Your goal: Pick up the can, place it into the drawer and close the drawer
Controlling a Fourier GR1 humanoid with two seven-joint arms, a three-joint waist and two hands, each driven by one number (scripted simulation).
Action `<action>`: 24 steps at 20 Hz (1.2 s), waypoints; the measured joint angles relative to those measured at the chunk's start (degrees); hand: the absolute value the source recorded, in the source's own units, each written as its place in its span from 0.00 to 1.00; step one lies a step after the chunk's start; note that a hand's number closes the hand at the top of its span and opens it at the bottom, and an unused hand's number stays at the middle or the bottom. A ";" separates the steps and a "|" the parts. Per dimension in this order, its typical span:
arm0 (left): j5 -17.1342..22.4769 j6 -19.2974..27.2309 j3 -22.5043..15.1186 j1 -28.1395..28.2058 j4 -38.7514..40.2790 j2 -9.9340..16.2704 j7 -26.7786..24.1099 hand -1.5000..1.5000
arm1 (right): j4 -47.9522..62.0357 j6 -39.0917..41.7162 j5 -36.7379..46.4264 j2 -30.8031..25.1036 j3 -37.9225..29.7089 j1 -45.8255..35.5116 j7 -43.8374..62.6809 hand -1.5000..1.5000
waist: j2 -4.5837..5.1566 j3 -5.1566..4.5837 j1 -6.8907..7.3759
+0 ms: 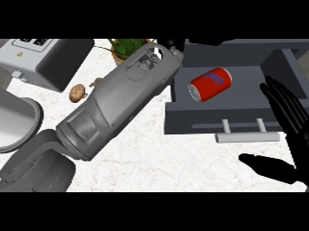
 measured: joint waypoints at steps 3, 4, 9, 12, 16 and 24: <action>-0.71 -0.38 0.35 -0.48 -0.71 0.51 1.53 0.00 | 5.04 -2.07 5.31 -0.25 1.44 -1.55 -0.28 0.00 | -0.30 -0.01 1.00; -0.94 -0.37 0.33 0.09 -1.36 0.64 1.83 0.00 | 7.16 -3.25 7.30 -0.03 1.97 -2.05 -0.29 0.00 | -0.39 -0.01 1.38; -2.65 -0.45 0.07 2.07 -5.92 3.96 5.21 0.00 | 18.27 -10.28 12.30 2.09 2.19 -5.10 -2.14 0.00 | -0.72 0.01 2.50; -4.01 -0.08 -0.69 3.43 -9.78 6.17 7.95 0.00 | 25.20 -14.64 13.79 3.22 1.01 -7.99 -3.46 0.00 | -0.94 -0.10 3.01; -5.70 -0.04 -1.27 5.71 -15.39 10.09 11.93 0.00 | 31.34 -18.54 15.49 3.61 -0.25 -11.51 -5.09 0.00 | -1.40 -0.60 3.18; -7.21 -0.84 -2.01 10.16 -24.43 16.12 16.58 0.00 | 45.80 -26.49 19.98 3.44 -3.60 -20.06 -6.93 0.00 | -1.91 -1.41 4.39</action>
